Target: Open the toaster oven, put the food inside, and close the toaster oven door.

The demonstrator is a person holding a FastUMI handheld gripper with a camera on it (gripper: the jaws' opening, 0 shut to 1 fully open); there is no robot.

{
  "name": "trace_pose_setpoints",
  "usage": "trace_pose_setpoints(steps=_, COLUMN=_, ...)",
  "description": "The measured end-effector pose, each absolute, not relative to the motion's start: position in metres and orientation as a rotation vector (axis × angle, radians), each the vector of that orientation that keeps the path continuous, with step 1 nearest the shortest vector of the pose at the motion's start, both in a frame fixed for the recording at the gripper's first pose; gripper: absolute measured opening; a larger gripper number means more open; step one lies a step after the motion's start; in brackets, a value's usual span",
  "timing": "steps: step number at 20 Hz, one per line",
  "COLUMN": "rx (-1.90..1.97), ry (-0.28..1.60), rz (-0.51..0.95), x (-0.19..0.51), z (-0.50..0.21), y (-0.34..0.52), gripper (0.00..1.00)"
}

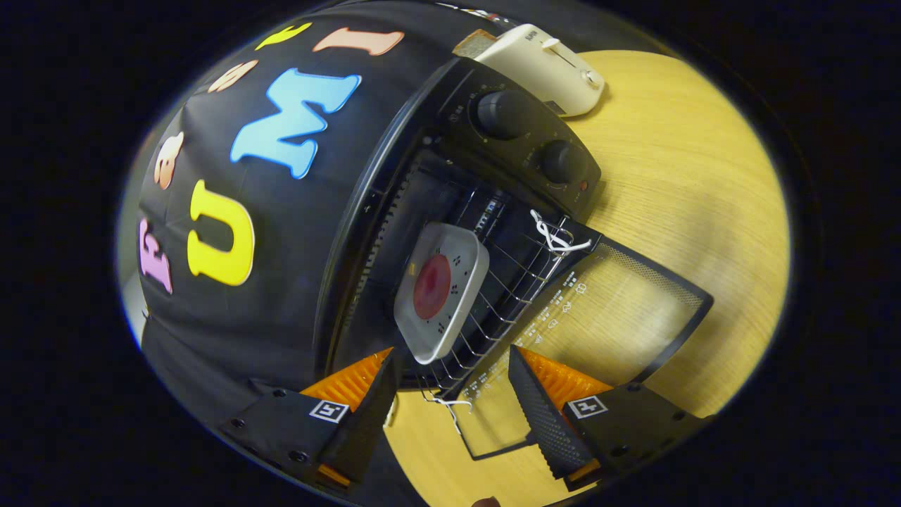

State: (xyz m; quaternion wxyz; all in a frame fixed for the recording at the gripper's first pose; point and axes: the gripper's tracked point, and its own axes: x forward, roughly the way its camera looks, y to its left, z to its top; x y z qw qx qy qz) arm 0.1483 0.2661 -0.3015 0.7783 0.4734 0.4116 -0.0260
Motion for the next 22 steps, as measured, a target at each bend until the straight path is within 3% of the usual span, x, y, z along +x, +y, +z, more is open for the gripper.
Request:
trace_pose_setpoints(steps=8, rx=0.56, ry=0.863, rz=0.158, x=0.087, z=-0.289, y=0.263, gripper=0.97)
trace_pose_setpoints(steps=22, rx=-0.01, ry=1.018, rz=0.265, x=0.031, z=-0.361, y=0.236, gripper=0.98)
